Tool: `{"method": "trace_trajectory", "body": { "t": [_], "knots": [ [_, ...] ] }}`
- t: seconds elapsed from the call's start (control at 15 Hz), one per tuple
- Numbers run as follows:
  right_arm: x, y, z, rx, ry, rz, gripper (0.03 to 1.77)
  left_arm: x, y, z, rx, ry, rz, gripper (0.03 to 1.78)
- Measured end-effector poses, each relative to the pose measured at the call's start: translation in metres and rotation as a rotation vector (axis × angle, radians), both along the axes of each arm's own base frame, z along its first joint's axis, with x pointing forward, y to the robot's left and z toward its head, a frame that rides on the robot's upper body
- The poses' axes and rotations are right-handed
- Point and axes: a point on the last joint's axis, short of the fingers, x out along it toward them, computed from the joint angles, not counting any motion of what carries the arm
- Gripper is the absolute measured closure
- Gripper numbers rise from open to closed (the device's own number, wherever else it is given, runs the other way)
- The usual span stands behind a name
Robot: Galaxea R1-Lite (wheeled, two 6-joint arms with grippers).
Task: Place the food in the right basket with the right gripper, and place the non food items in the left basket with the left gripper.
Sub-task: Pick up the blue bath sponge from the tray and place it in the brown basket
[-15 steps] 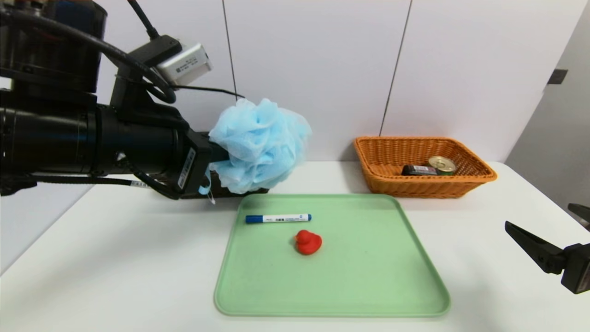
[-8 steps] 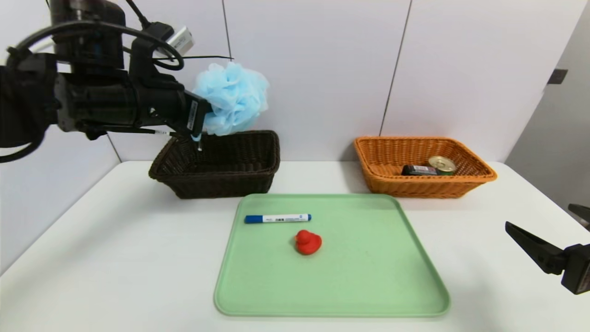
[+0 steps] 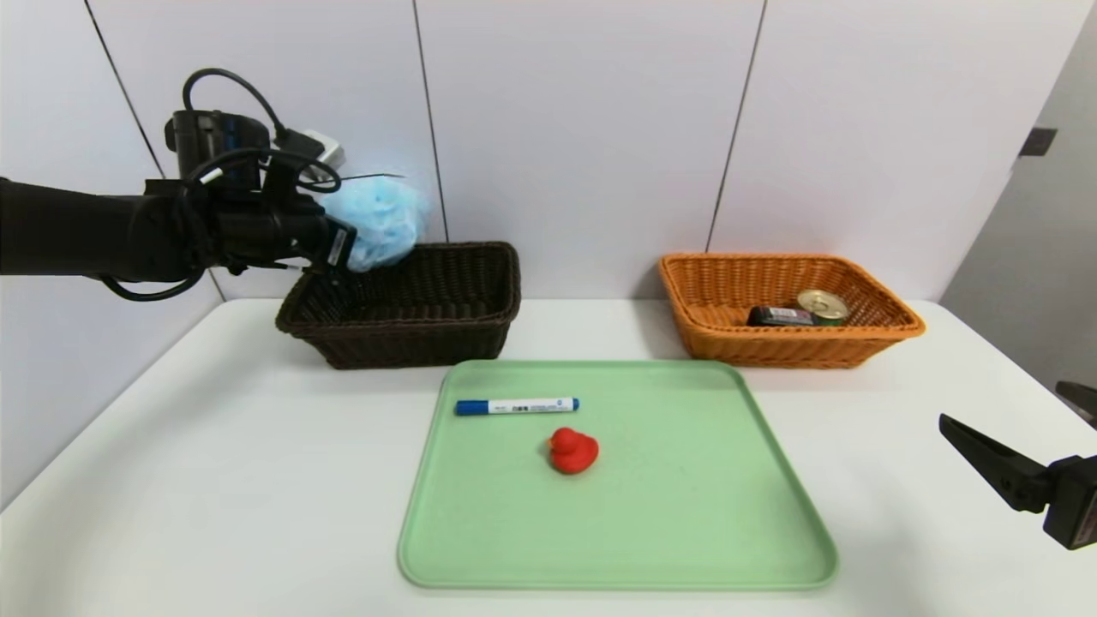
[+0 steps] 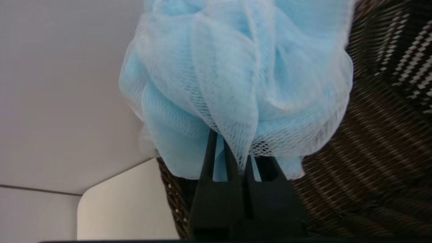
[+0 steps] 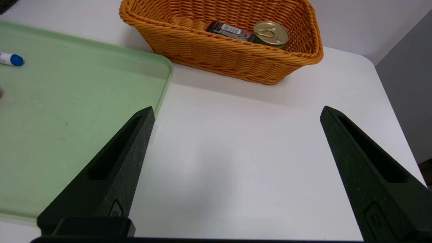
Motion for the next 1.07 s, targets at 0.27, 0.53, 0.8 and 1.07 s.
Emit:
{"method": "trace_trajectory", "body": {
  "t": [0.27, 0.53, 0.8, 1.07],
  "knots": [
    [0.003, 0.000, -0.001, -0.001, 0.011, 0.000, 0.10, 0.014, 0.014, -0.024, 0.050, 0.046, 0.037, 1.73],
    [0.006, 0.001, -0.002, -0.002, 0.023, 0.000, 0.10, 0.016, 0.015, -0.031, 0.069, 0.061, 0.050, 1.73],
    [0.010, 0.002, -0.003, -0.002, 0.035, 0.007, 0.10, 0.014, 0.016, -0.028, 0.085, 0.063, 0.093, 1.65],
    [0.013, 0.002, -0.005, -0.006, 0.048, 0.007, 0.10, 0.015, 0.016, -0.021, 0.077, 0.014, 0.100, 1.05]
  ]
}}
